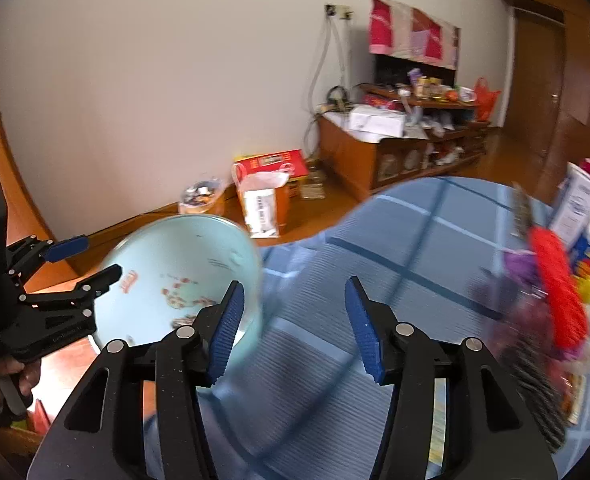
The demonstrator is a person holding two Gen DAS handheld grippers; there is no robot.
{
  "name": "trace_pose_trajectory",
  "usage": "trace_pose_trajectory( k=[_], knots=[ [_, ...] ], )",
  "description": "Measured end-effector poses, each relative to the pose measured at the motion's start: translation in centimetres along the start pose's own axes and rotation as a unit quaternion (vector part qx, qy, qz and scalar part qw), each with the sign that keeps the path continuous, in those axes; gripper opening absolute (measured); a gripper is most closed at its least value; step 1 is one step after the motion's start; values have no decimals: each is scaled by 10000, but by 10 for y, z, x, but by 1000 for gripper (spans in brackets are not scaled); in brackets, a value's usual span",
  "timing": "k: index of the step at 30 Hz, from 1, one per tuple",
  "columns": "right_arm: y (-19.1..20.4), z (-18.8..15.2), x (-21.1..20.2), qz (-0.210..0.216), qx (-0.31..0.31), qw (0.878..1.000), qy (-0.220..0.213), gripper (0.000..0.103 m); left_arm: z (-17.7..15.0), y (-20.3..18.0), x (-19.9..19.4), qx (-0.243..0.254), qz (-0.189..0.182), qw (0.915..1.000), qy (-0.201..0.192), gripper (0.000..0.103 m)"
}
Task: Collect trash
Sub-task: 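Open the left tool to drop the rag while the right tool drops the wrapper into the bin, then grasp the black knitted bundle with the right tool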
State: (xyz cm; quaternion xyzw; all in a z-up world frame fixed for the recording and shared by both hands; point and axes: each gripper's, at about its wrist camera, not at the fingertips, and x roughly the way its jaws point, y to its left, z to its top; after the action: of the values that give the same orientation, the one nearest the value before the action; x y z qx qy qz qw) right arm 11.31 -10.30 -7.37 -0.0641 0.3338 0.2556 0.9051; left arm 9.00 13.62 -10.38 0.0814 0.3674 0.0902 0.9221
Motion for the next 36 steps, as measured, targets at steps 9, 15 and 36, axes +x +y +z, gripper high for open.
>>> trace_pose_trajectory(
  k=[9,15,36],
  knots=[
    [-113,-54,-61,-1361,775,9876,-40,53,-5,-50,-1,484,-348,9982,34,63],
    [-160,-92,-63,-1486,1113,9815,472,53,2,-85,-1,719,-526,9960,-30,68],
    [-152,-103,-108,-1082,1357,9848,-21,21,21,-153,-32,972,-1167,9879,-301,68]
  ],
)
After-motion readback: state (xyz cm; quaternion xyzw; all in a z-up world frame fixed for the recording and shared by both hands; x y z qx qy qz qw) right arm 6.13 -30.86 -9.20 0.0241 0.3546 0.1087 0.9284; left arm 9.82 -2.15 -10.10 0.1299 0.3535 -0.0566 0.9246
